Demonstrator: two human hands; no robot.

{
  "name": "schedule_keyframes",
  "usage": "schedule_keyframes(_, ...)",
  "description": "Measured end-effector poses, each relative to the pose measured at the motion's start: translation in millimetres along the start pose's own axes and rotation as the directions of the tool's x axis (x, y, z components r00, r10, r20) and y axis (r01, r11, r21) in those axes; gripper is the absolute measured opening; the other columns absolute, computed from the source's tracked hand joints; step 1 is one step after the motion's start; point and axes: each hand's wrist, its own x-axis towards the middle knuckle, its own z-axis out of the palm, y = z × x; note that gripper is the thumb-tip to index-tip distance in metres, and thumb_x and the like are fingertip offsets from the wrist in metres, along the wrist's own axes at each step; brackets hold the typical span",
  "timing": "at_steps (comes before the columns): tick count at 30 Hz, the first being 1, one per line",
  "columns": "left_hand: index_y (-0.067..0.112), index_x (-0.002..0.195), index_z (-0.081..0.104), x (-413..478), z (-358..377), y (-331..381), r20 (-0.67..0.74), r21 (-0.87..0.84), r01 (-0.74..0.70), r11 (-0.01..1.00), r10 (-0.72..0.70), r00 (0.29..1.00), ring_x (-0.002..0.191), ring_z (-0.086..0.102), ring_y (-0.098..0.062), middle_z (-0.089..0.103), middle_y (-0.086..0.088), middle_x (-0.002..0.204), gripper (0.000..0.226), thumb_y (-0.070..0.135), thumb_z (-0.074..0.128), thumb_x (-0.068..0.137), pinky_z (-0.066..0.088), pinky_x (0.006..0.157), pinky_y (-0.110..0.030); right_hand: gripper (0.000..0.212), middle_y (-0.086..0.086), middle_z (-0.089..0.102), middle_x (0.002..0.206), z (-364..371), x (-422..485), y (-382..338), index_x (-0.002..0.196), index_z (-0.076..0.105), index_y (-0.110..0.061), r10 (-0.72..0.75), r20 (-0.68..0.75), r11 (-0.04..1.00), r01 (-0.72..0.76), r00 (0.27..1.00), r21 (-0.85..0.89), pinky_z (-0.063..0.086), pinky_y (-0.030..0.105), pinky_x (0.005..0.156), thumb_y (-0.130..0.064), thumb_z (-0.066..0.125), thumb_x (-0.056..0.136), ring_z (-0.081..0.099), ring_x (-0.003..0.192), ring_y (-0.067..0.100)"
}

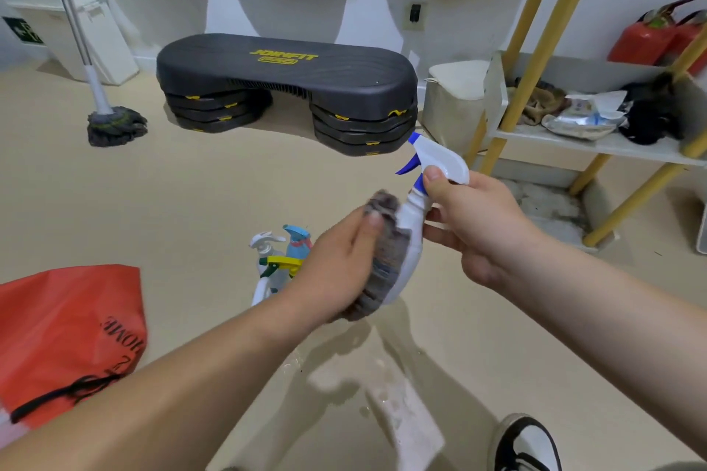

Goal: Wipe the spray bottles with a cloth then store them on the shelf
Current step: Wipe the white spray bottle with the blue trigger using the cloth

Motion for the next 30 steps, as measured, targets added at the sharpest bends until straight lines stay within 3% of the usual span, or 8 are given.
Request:
schedule_keyframes(2, 0.029, 0.103, 0.069, 1.4, -3.1, 7.9, 0.003, -0.146, 0.229, 0.962, -0.231, 0.973, 0.103, 0.069, -0.018, 0.074, 0.008, 0.101, 0.037, 0.045, 0.037, 0.111, 0.054, 0.09, -0.029, 0.019, 0.003, 0.076, 0.105, 1.1, -2.6, 0.7, 0.117, 0.07, -0.016, -0.005, 0.041, 0.999, 0.006, 0.999, -0.032, 0.065, 0.035, 0.079, -0.027, 0.061, 0.104, 0.073, 0.087, 0.019)
schedule_keyframes(7, 0.028, 0.097, 0.062, -14.9, 12.6, 21.9, -0.143, 0.084, -0.207, 0.975, 0.217, 0.966, 0.091, 0.065, -0.014, 0.07, 0.01, 0.09, 0.034, 0.042, 0.034, 0.111, 0.051, 0.08, -0.037, 0.017, -0.003, 0.08, 0.095, 6.3, -10.3, 3.9, 0.112, 0.072, -0.017, 0.009, 0.165, 0.997, 0.004, 0.986, -0.075, 0.064, 0.029, 0.074, -0.027, 0.061, 0.105, 0.071, 0.072, 0.008)
schedule_keyframes(11, 0.028, 0.104, 0.074, 6.5, -8.4, 7.8, 0.029, -0.167, 0.282, 0.945, -0.281, 0.959, 0.101, 0.074, -0.019, 0.08, 0.005, 0.099, 0.043, 0.053, 0.039, 0.106, 0.056, 0.098, -0.043, 0.016, 0.011, 0.078, 0.11, 13.6, -16.6, 11.6, 0.109, 0.074, -0.016, 0.01, 0.225, 0.99, 0.023, 0.974, -0.14, 0.057, 0.046, 0.095, -0.024, 0.061, 0.104, 0.072, 0.086, 0.018)
schedule_keyframes(13, 0.028, 0.105, 0.074, 1.8, -5.7, 12.4, 0.062, -0.246, 0.347, 0.905, -0.343, 0.937, 0.101, 0.076, -0.02, 0.081, 0.004, 0.098, 0.042, 0.052, 0.039, 0.107, 0.058, 0.097, -0.043, 0.016, 0.012, 0.077, 0.111, 13.8, -16.0, 11.7, 0.109, 0.074, -0.016, -0.001, 0.233, 0.986, 0.039, 0.973, -0.159, 0.057, 0.047, 0.096, -0.024, 0.062, 0.104, 0.072, 0.088, 0.02)
schedule_keyframes(17, 0.027, 0.098, 0.065, -19.8, 10.4, 16.6, -0.132, 0.024, -0.073, 0.997, 0.076, 0.988, 0.09, 0.069, -0.013, 0.073, 0.009, 0.089, 0.036, 0.043, 0.036, 0.111, 0.054, 0.082, -0.036, 0.015, 0.003, 0.078, 0.093, 9.5, -7.1, 7.2, 0.108, 0.072, -0.016, -0.014, 0.19, 0.995, 0.032, 0.982, -0.093, 0.064, 0.033, 0.073, -0.026, 0.061, 0.105, 0.068, 0.072, 0.01)
schedule_keyframes(22, 0.03, 0.122, 0.066, -18.7, 8.8, 10.7, -0.023, 0.229, -0.355, 0.906, 0.37, 0.929, 0.108, 0.062, -0.004, 0.068, 0.019, 0.113, 0.031, 0.034, 0.037, 0.11, 0.047, 0.092, -0.024, 0.016, -0.003, 0.076, 0.083, 6.4, -2.1, 4.6, 0.105, 0.072, -0.016, 0.016, 0.124, 0.998, -0.008, 0.992, -0.058, 0.061, 0.028, 0.065, -0.028, 0.061, 0.104, 0.069, 0.062, 0.007)
schedule_keyframes(28, 0.008, 0.093, 0.063, 0.9, -0.9, 11.4, -0.12, -0.135, 0.175, 0.975, -0.192, 0.974, 0.075, 0.057, -0.018, 0.063, -0.002, 0.077, 0.045, 0.043, 0.041, 0.11, 0.041, 0.068, -0.033, 0.016, 0.013, 0.077, 0.109, -0.1, -6.1, 2.7, 0.106, 0.072, -0.014, -0.023, 0.168, 0.99, 0.045, 0.986, -0.13, 0.062, 0.043, 0.092, -0.025, 0.06, 0.105, 0.075, 0.099, 0.031)
schedule_keyframes(30, 0.009, 0.093, 0.065, -1.0, -1.8, 18.3, -0.165, -0.152, 0.133, 0.979, -0.158, 0.974, 0.071, 0.057, -0.014, 0.066, -0.008, 0.078, 0.046, 0.044, 0.04, 0.11, 0.043, 0.066, -0.031, 0.017, 0.01, 0.078, 0.102, 0.7, -7.6, 1.2, 0.108, 0.071, -0.012, -0.028, 0.218, 0.991, 0.056, 0.976, -0.123, 0.063, 0.04, 0.088, -0.024, 0.059, 0.105, 0.075, 0.09, 0.025)
